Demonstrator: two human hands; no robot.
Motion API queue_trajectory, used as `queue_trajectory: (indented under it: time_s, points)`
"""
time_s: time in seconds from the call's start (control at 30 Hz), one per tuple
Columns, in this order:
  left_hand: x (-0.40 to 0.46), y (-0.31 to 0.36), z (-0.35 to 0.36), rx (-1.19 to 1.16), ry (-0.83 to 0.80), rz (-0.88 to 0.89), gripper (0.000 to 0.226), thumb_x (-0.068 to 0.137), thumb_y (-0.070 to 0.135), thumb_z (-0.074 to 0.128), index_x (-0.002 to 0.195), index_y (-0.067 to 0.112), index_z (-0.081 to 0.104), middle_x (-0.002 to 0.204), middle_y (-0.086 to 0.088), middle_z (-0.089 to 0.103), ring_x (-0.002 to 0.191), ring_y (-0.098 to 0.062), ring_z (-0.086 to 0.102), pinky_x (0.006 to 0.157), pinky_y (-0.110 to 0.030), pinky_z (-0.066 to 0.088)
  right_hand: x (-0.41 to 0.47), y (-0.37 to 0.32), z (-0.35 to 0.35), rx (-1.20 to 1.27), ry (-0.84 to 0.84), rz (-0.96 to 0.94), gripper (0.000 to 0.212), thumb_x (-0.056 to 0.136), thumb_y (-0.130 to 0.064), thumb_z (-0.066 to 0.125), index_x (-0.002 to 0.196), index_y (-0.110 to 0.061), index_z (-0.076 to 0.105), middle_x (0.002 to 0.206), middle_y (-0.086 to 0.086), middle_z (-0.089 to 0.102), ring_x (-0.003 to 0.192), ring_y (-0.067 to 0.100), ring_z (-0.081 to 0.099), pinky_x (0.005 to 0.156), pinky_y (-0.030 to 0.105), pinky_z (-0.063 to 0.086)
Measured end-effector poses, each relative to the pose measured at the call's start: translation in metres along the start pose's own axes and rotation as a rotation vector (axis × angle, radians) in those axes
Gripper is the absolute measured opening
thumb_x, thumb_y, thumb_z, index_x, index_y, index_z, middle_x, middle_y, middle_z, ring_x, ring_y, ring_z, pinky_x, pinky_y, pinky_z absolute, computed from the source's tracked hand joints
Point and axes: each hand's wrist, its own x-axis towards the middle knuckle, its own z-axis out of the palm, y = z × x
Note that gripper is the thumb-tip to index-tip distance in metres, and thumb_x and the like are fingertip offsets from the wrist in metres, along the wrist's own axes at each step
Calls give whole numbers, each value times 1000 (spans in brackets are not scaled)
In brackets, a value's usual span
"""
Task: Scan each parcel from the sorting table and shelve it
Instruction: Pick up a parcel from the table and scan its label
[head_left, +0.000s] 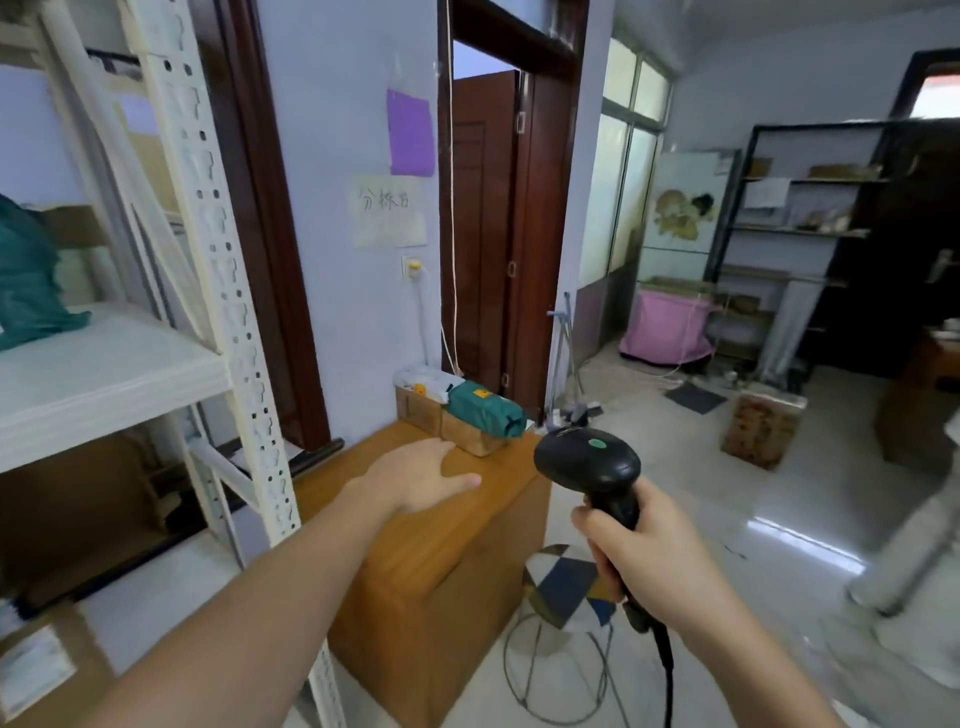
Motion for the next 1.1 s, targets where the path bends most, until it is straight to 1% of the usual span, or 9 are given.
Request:
queue_trajectory:
  time_s: [0.17, 0.3, 0.43, 0.7, 0.8, 0.87, 0.93, 1.0, 1.1]
  points:
    - [42, -1, 20, 5, -1, -47, 90, 91, 80, 45, 162, 28, 28, 169, 2, 27, 154, -22, 31, 122, -45, 32, 49, 26, 7, -11, -47, 16, 7, 91, -18, 65, 89, -18, 58, 58, 3, 59, 43, 8, 55, 50, 24, 48]
    - [85, -20, 25, -2, -5, -80, 87, 91, 80, 45, 161, 30, 30, 169, 3, 29, 153, -22, 31, 121, -46, 32, 102, 42, 22, -24, -53, 16, 9, 87, -22, 67, 85, -24, 58, 59, 1, 60, 53, 15, 58, 58, 35, 50]
    - [141, -44, 25, -5, -30, -97, 85, 93, 78, 45, 161, 29, 30, 168, 2, 31, 152, -23, 33, 120, -44, 33, 164, 54, 36, -11, -82, 15, 11, 86, -19, 66, 86, -27, 58, 58, 0, 56, 53, 17, 53, 59, 38, 48]
    - [269, -67, 25, -33, -81, -81, 86, 91, 78, 48, 159, 29, 34, 166, 0, 36, 148, -23, 40, 118, -46, 38, 272, 72, 44, 9, -35, 78, 8, 85, -27, 66, 87, -31, 59, 63, 2, 59, 54, 17, 54, 58, 37, 50]
    - [316, -61, 29, -31, -113, -38, 81, 92, 76, 49, 157, 29, 39, 163, 1, 40, 145, -23, 43, 116, -44, 40, 308, 81, 39, 16, -34, 113, 10, 87, -23, 66, 91, -30, 60, 66, 5, 60, 52, 16, 56, 54, 37, 53]
    - [348, -55, 32, -18, -143, -13, 80, 92, 77, 48, 156, 29, 40, 162, 1, 42, 145, -22, 44, 116, -44, 40, 335, 89, 36, 17, -37, 128, 14, 89, -19, 65, 95, -30, 59, 67, 6, 61, 47, 14, 56, 49, 31, 52]
    - [383, -51, 38, -41, -163, -1, 85, 86, 86, 44, 153, 33, 45, 158, 3, 47, 140, -21, 48, 114, -45, 43, 365, 99, 31, 1, -30, 135, 16, 88, -18, 65, 93, -31, 58, 67, 5, 62, 46, 13, 57, 47, 29, 50]
    - [415, -49, 44, -62, -176, -17, 93, 79, 93, 42, 151, 34, 45, 156, 6, 49, 137, -21, 51, 113, -45, 44, 395, 109, 27, -22, -22, 138, 17, 85, -20, 65, 92, -34, 58, 66, 1, 64, 50, 14, 58, 51, 32, 52]
    - [456, -46, 50, -59, -198, -50, 91, 89, 83, 45, 158, 24, 38, 160, 0, 43, 142, -24, 47, 115, -43, 41, 438, 121, 21, -36, -53, 141, 20, 85, -22, 65, 97, -37, 59, 64, -1, 64, 56, 14, 59, 59, 35, 52]
